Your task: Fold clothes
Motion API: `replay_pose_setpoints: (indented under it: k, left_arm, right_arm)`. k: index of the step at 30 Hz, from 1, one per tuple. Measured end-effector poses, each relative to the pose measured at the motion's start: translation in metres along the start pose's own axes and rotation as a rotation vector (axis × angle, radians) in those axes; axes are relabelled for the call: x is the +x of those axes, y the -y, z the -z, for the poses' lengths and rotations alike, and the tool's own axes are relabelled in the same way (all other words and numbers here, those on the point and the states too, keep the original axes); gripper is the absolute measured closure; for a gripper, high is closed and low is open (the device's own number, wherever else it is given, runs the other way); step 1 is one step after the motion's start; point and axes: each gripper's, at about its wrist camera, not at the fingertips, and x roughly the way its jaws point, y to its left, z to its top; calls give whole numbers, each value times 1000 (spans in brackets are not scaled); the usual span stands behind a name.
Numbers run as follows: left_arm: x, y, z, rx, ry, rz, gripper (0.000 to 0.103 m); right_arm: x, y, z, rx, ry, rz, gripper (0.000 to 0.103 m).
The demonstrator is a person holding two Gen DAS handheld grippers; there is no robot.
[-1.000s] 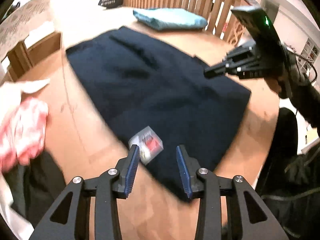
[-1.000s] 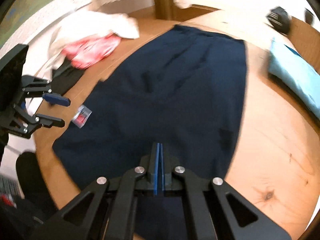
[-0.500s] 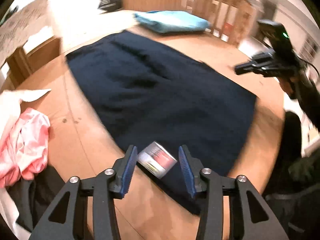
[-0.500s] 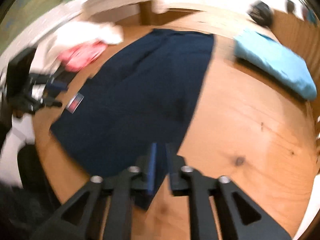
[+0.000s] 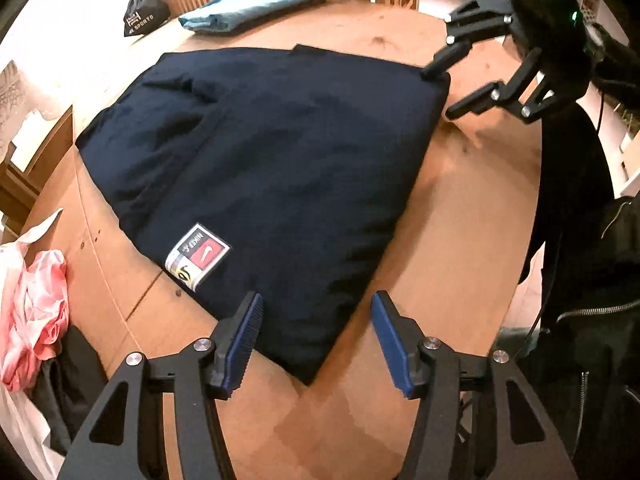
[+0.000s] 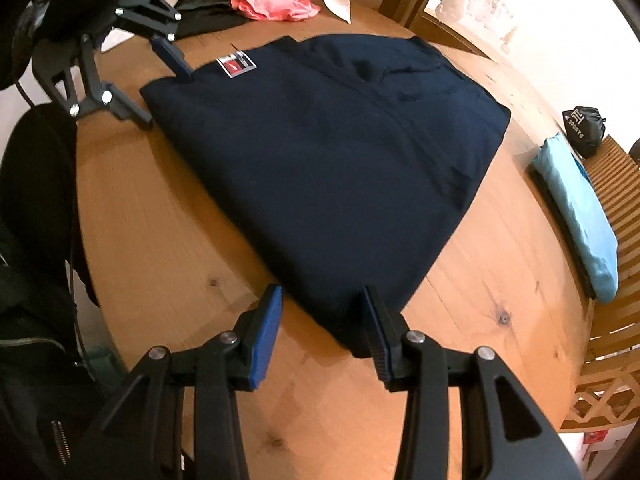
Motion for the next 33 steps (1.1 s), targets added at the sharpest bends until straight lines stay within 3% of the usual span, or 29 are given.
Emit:
replay_pose_setpoints:
  k: [3, 5, 8, 10, 17, 22, 24, 27, 29, 33]
  left_arm:
    - [3, -9, 0, -28, 4, 37, 49]
    - [3, -11, -1, -31, 7, 39, 60]
    - [2, -18, -4, -63, 13, 67, 79]
    - [0, -22, -5, -97, 16, 104, 85]
    - [-17, 5, 12, -80, 28, 118, 93]
    - [-33, 27, 37, -79, 15, 156, 94]
    - [-40, 33, 48, -90, 13, 167, 89]
    - [-47, 26, 55, -170, 34, 170, 82]
    - [-48, 16, 56, -251, 48, 172, 65]
    - [-46, 3, 58, -360, 58, 212, 62]
  right_arm:
    - [6, 12, -5, 85, -1, -70, 63]
    - [11, 17, -9, 128, -5, -97, 75]
    - [10, 23, -13, 162, -1, -117, 86]
    - [9, 22, -14, 175, -12, -122, 89]
    - [-4, 14, -4, 206, -49, -143, 93]
    - [-21, -4, 17, 260, -88, -238, 94]
    - [-28, -13, 23, 251, -80, -220, 93]
    - [-42, -8, 27, 327, -17, -181, 73]
    - [-52, 0, 37, 407, 21, -176, 58]
    - [-54, 9, 49, 546, 50, -204, 58]
